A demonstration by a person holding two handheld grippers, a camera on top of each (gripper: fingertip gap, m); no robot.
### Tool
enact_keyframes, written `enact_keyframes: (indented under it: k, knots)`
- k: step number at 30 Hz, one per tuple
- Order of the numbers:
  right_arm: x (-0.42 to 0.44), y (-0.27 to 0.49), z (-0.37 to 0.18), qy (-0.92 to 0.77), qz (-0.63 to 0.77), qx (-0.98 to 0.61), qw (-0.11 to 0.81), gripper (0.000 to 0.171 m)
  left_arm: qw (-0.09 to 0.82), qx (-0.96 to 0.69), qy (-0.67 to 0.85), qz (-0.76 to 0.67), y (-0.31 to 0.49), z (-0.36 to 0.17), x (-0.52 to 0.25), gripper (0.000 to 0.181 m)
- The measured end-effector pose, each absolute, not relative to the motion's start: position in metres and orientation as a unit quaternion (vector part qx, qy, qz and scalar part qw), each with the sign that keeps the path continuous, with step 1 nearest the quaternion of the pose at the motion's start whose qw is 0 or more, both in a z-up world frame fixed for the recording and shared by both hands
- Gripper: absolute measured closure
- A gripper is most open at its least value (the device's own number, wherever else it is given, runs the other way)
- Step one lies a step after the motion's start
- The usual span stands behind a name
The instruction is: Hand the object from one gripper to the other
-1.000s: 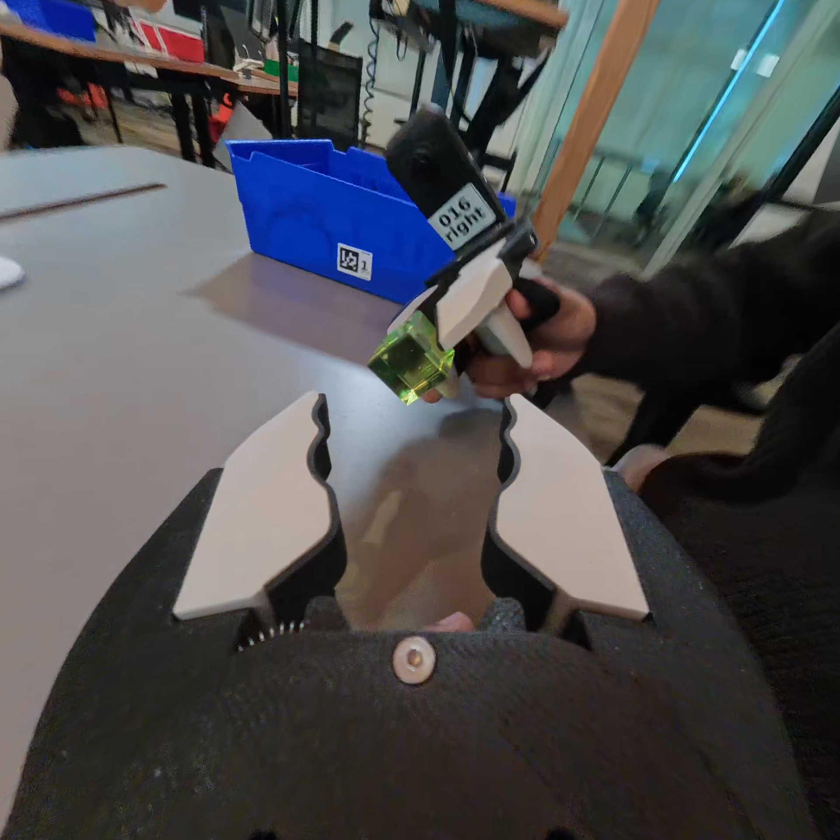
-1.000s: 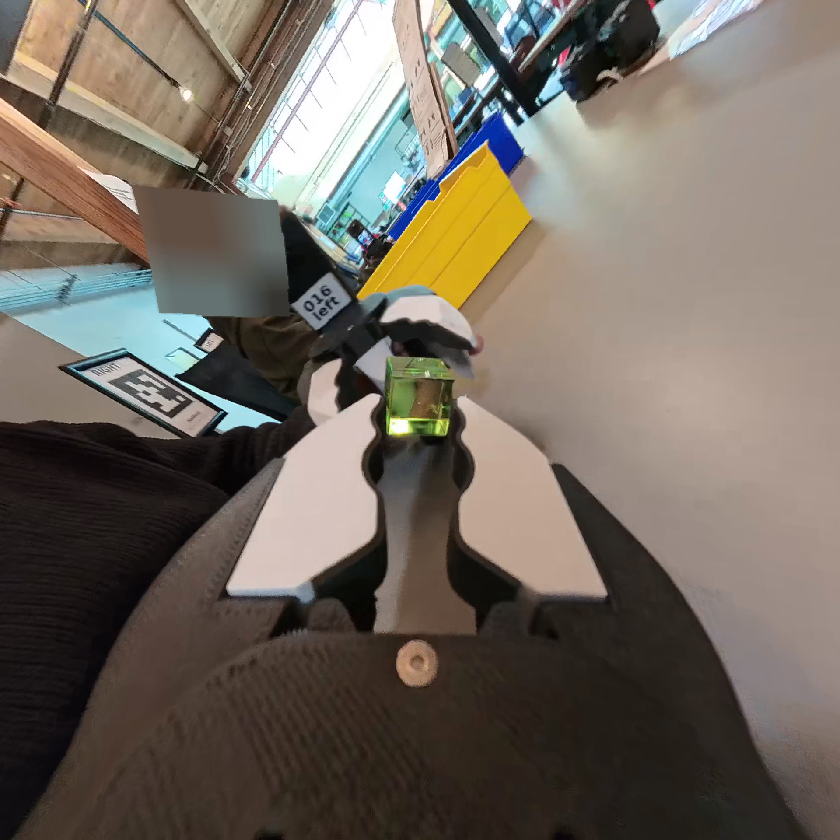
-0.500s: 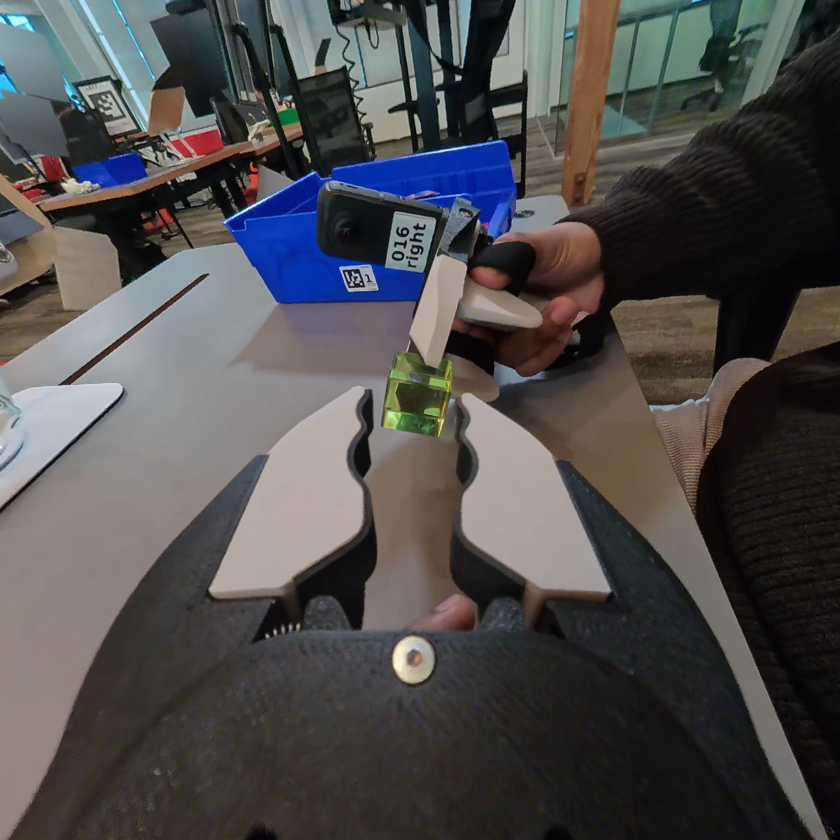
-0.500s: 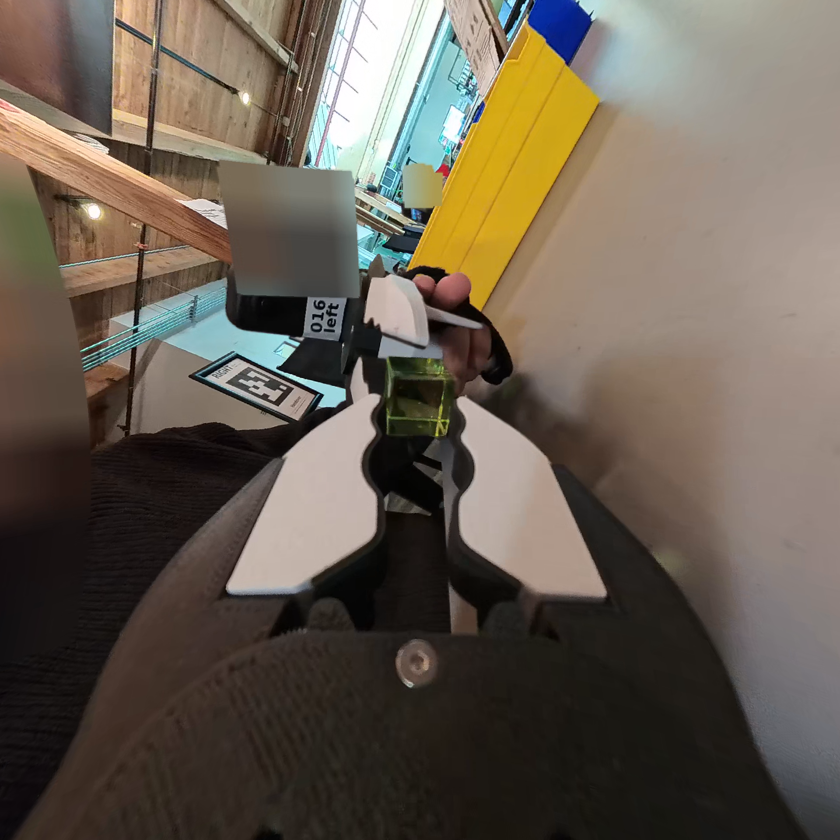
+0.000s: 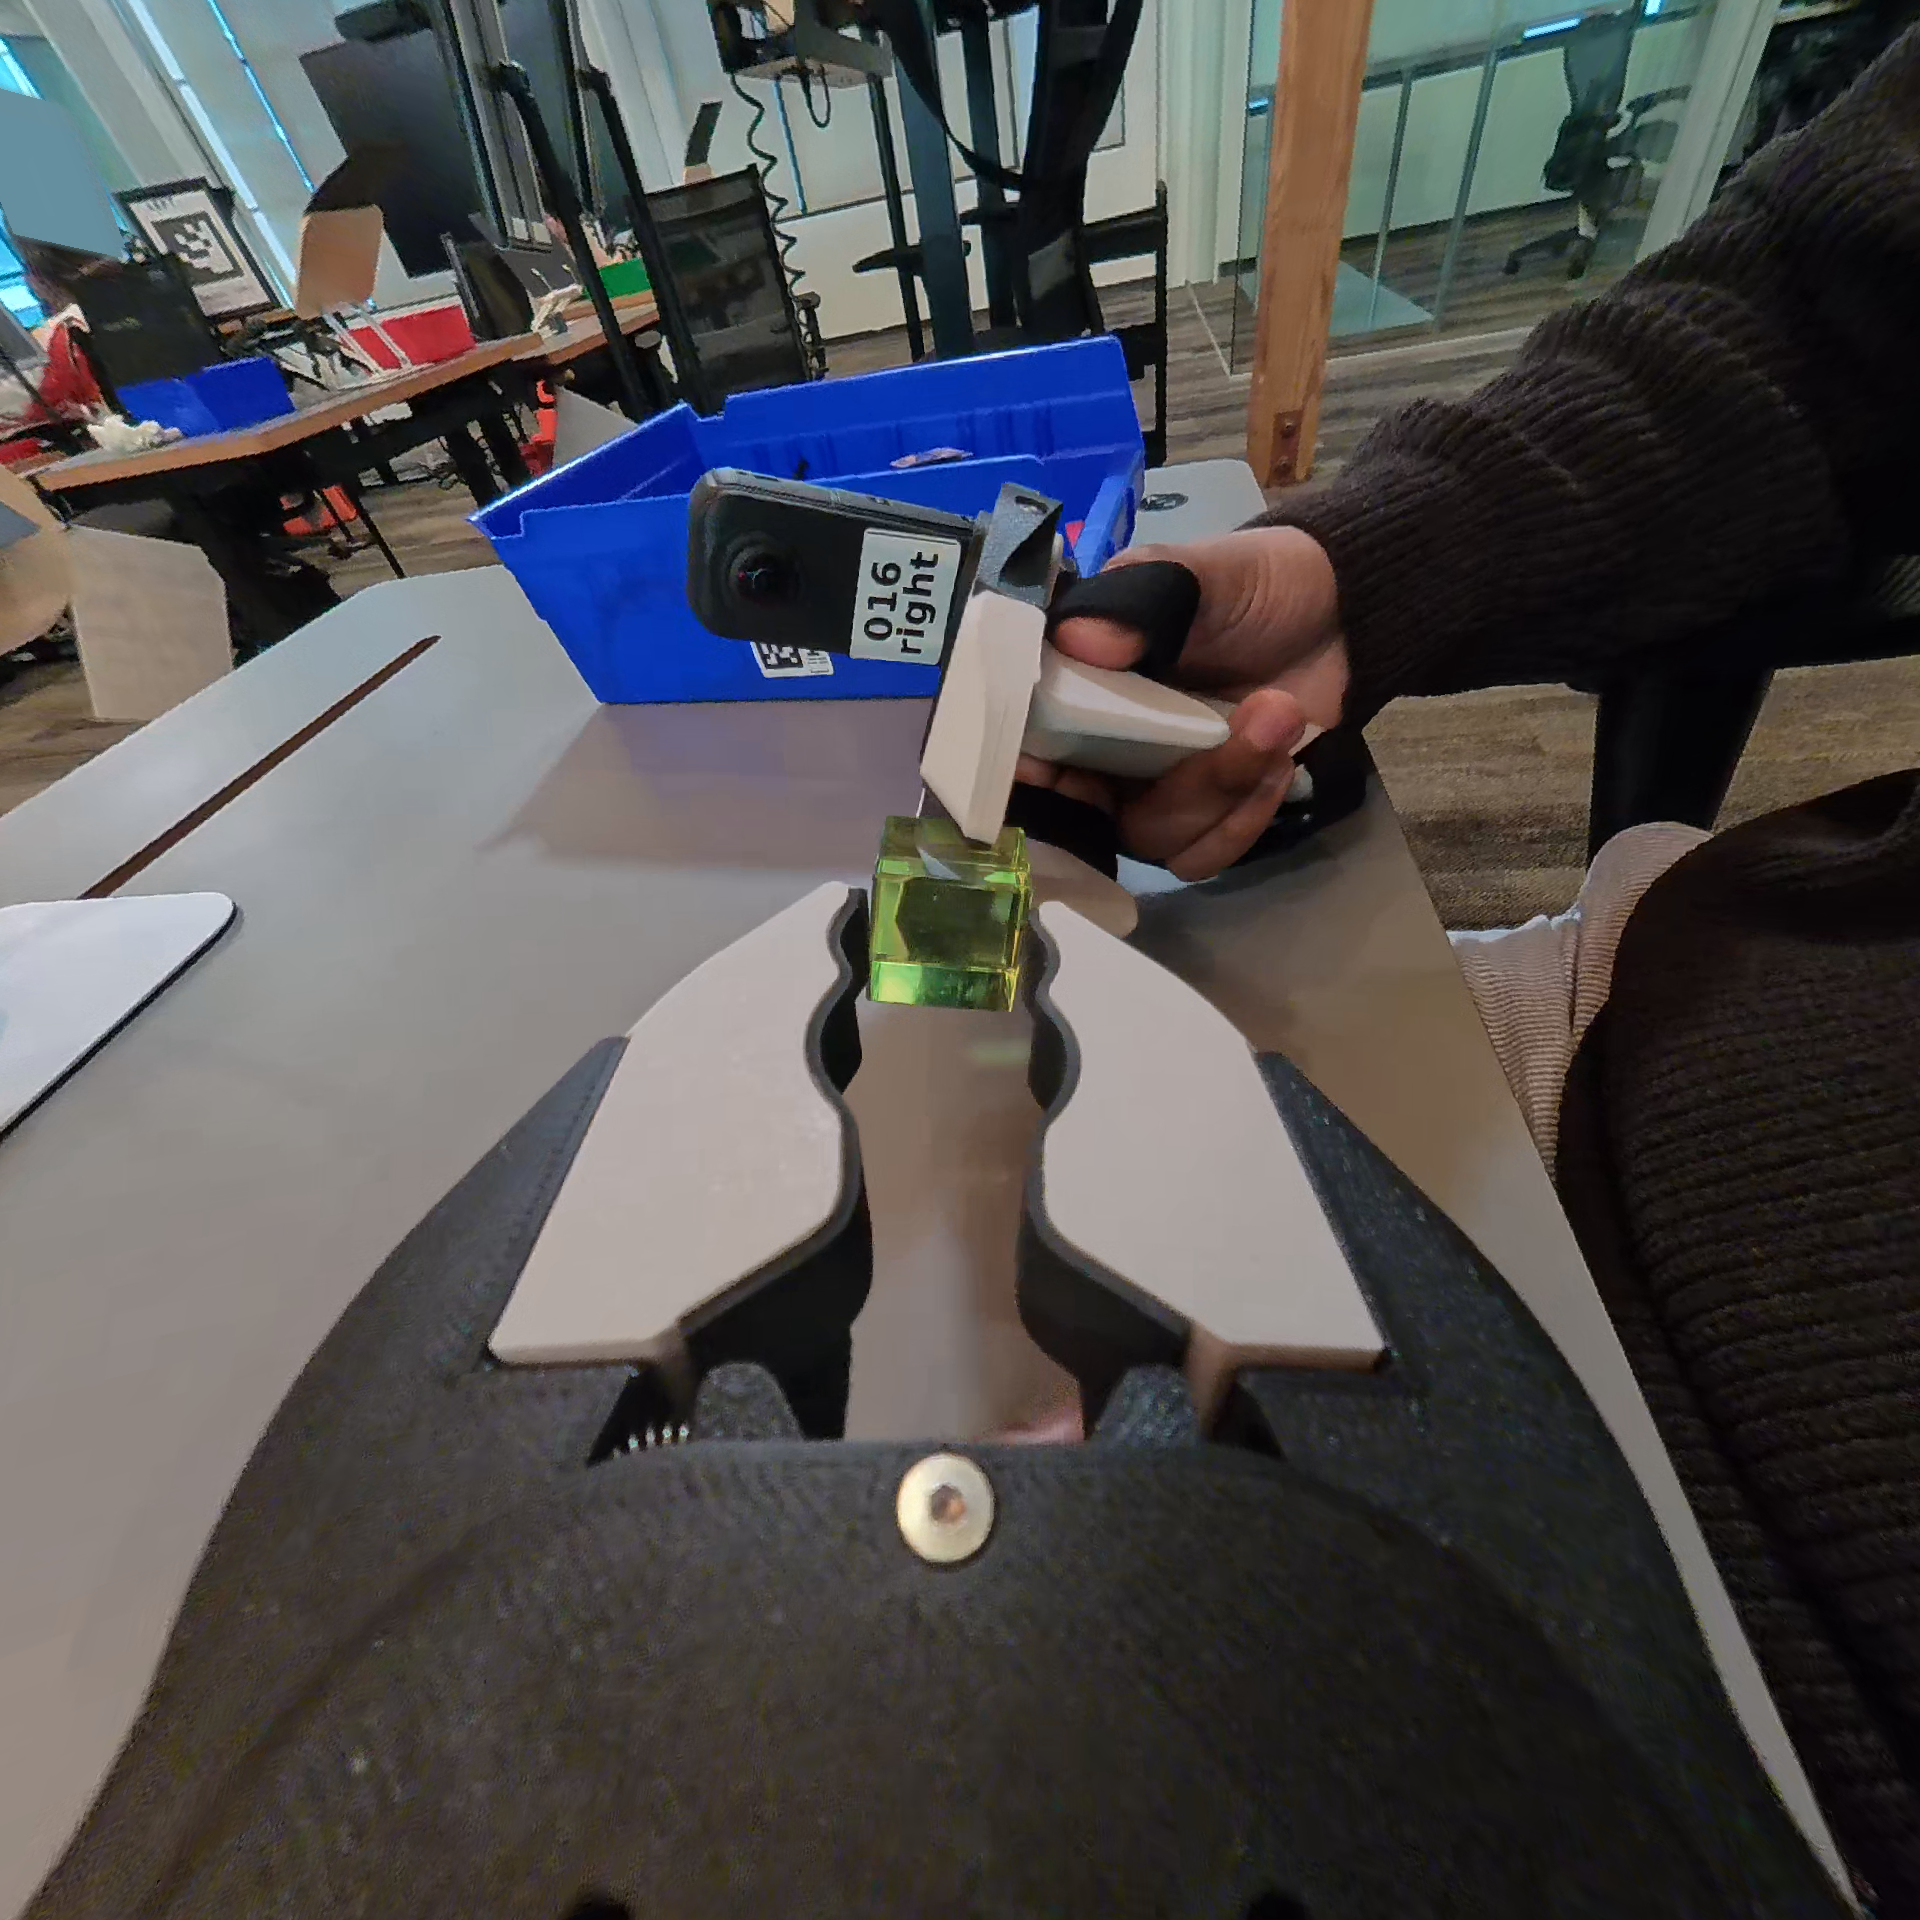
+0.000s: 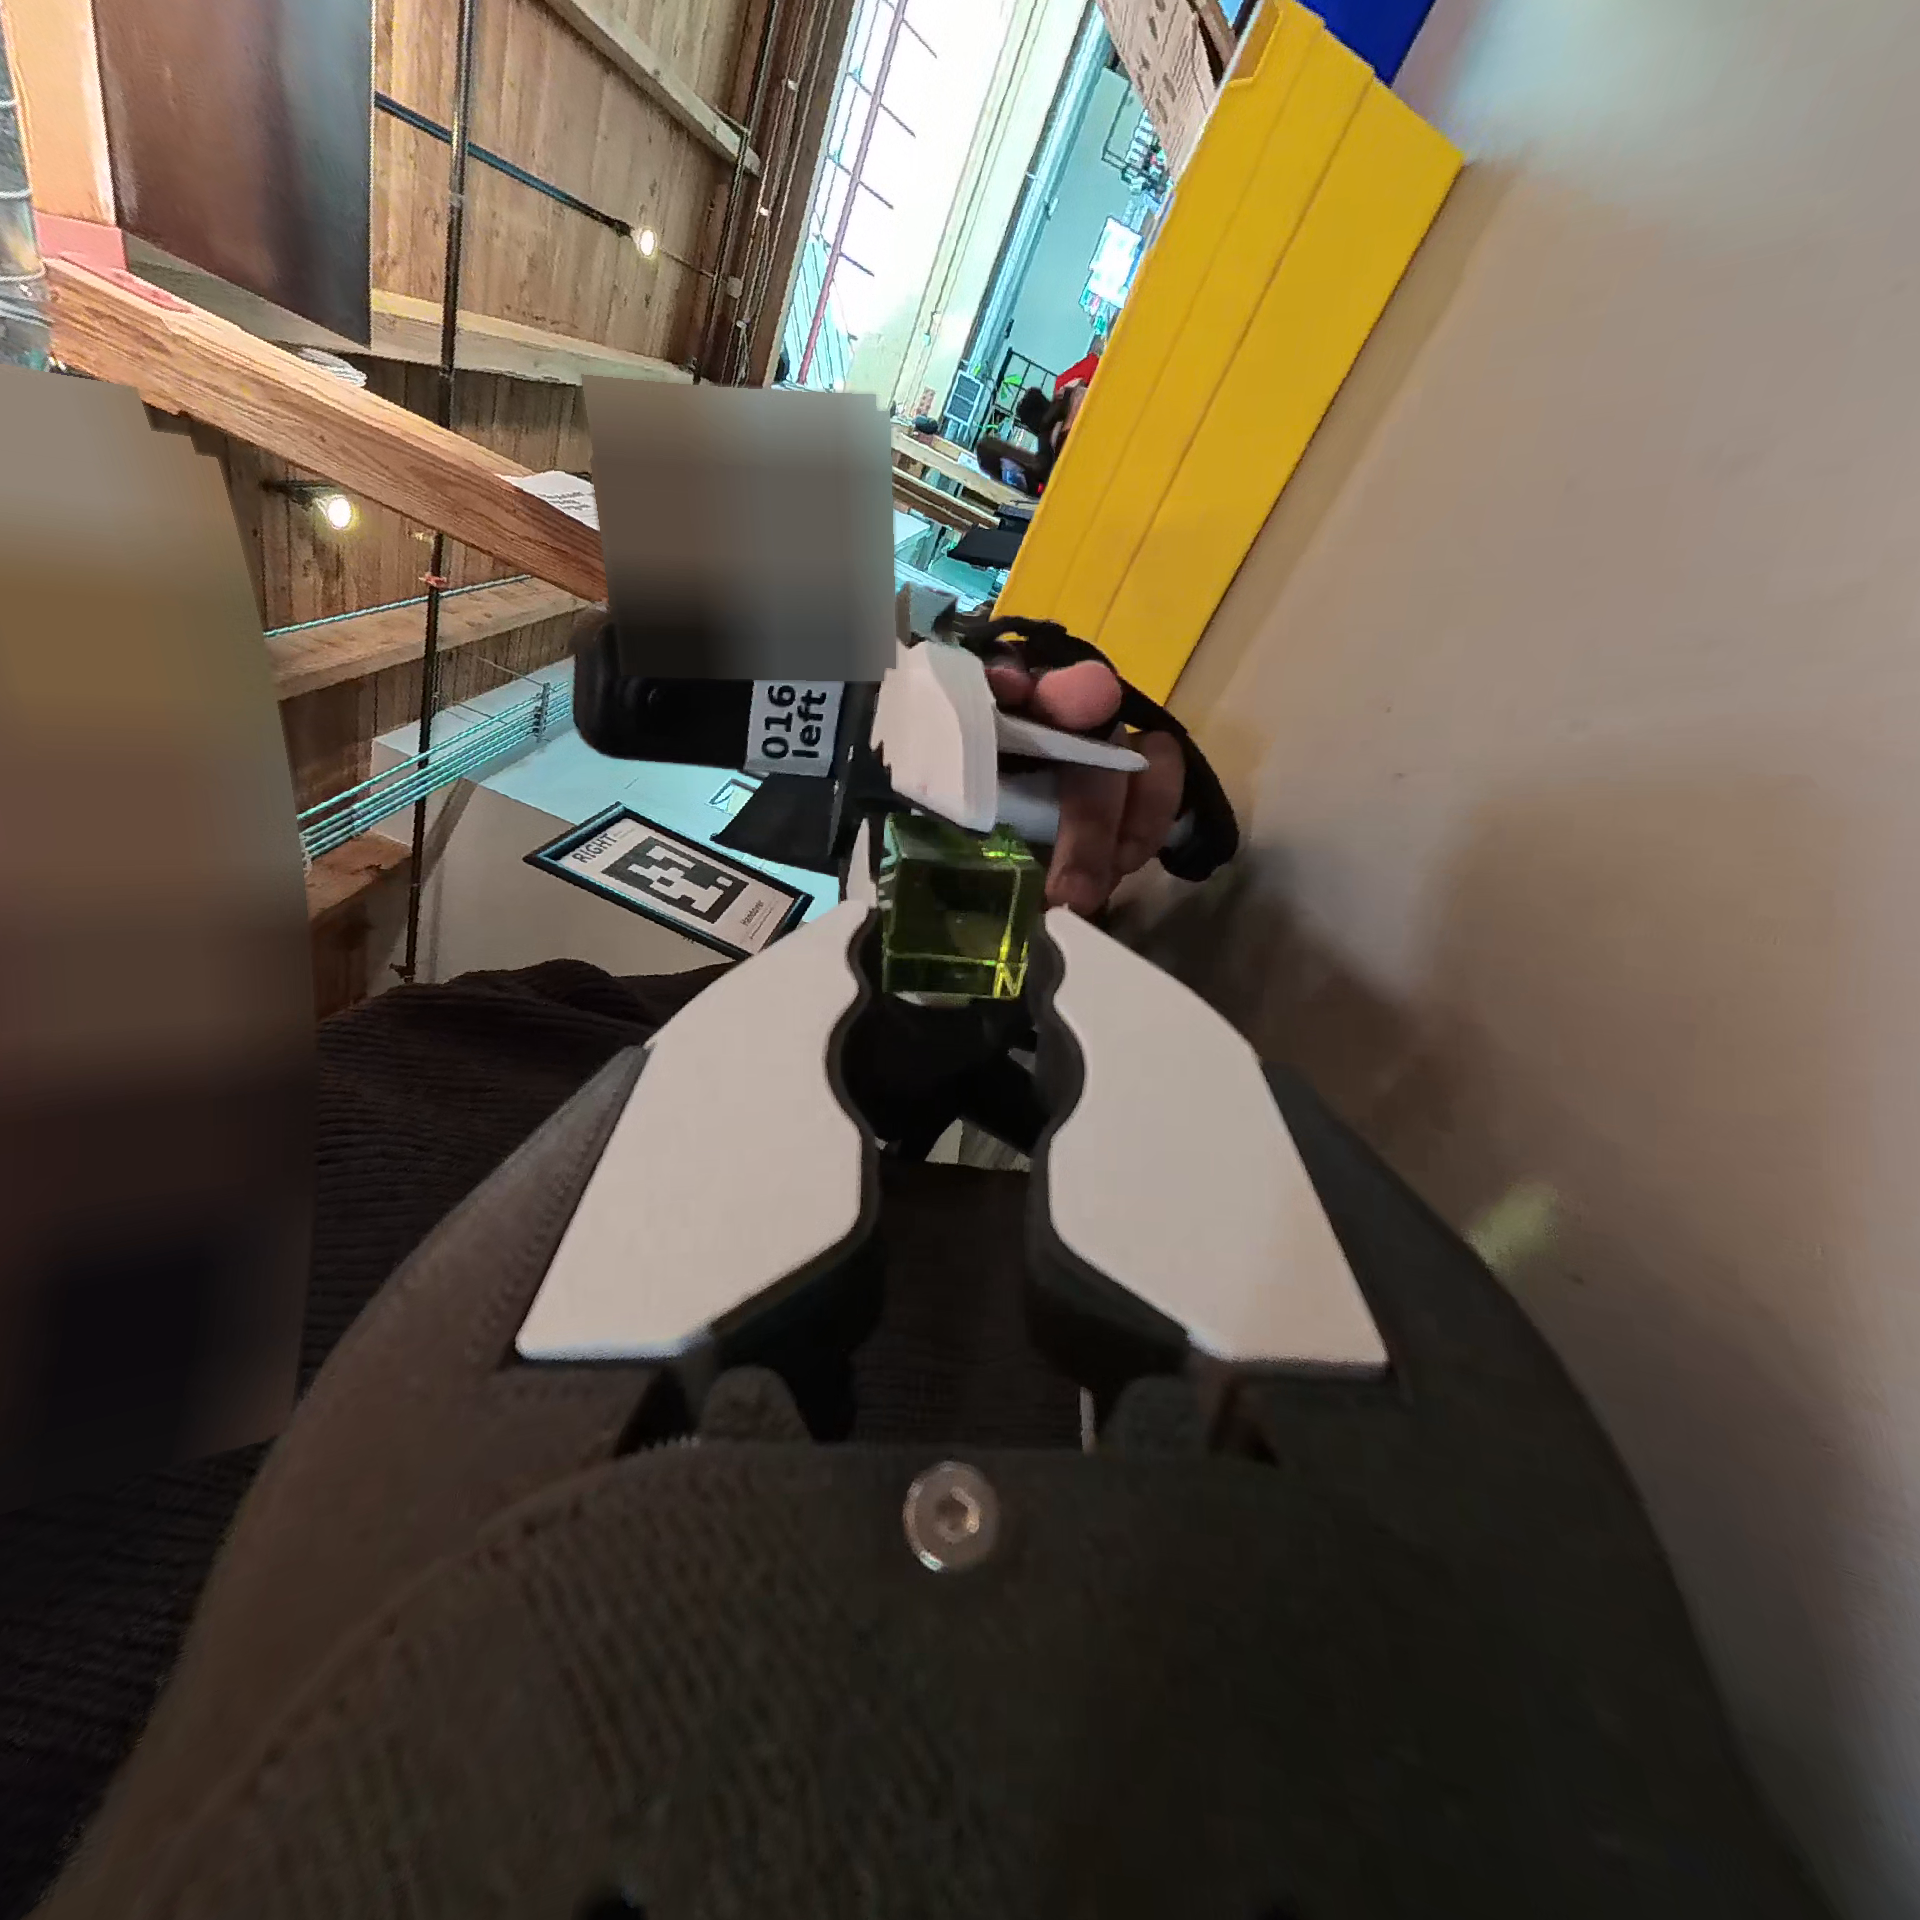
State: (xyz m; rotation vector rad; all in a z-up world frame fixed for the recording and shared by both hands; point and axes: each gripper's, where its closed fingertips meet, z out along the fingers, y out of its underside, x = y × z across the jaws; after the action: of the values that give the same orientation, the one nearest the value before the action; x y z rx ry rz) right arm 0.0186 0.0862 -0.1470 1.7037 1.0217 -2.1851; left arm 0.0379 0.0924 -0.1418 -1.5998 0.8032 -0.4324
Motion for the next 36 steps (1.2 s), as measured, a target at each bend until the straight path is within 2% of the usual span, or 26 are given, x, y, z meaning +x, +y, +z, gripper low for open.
enact_keyframes:
  k: [2, 5, 7, 15, 21, 26, 31, 36]
  knots:
    - [0.018, 0.087, -0.143, 0.355, -0.74, 0.567, 0.069, 0.142, 0.606, -0.692, 0.337, -0.203, 0.092, -0.139, 0.037, 0.152]
    - [0.015, 0.094, -0.135, 0.377, -0.739, 0.558, -0.013, 0.119, 0.599, -0.695, 0.298, -0.263, 0.092, -0.134, 0.034, 0.152]
    - [0.015, 0.1, -0.131, 0.4, -0.727, 0.553, -0.075, 0.11, 0.588, -0.695, 0.266, -0.317, 0.092, -0.131, 0.032, 0.152]
    - [0.018, 0.096, -0.12, 0.588, -0.576, 0.425, -0.376, 0.108, 0.512, -0.624, 0.083, -0.584, 0.091, -0.11, 0.021, 0.152]
    - [0.017, 0.081, -0.125, 0.677, -0.41, 0.315, -0.524, 0.119, 0.463, -0.596, 0.013, -0.656, 0.095, -0.114, 0.017, 0.153]
    - [0.017, 0.079, -0.125, 0.683, -0.387, 0.301, -0.542, 0.123, 0.426, -0.61, 0.032, -0.668, 0.09, -0.12, 0.032, 0.153]
    - [0.02, 0.08, -0.123, 0.676, -0.41, 0.304, -0.531, 0.145, 0.423, -0.61, 0.041, -0.669, 0.089, -0.12, 0.035, 0.153]
    - [0.02, 0.079, -0.123, 0.678, -0.407, 0.304, -0.532, 0.145, 0.422, -0.604, 0.04, -0.675, 0.089, -0.12, 0.034, 0.153]
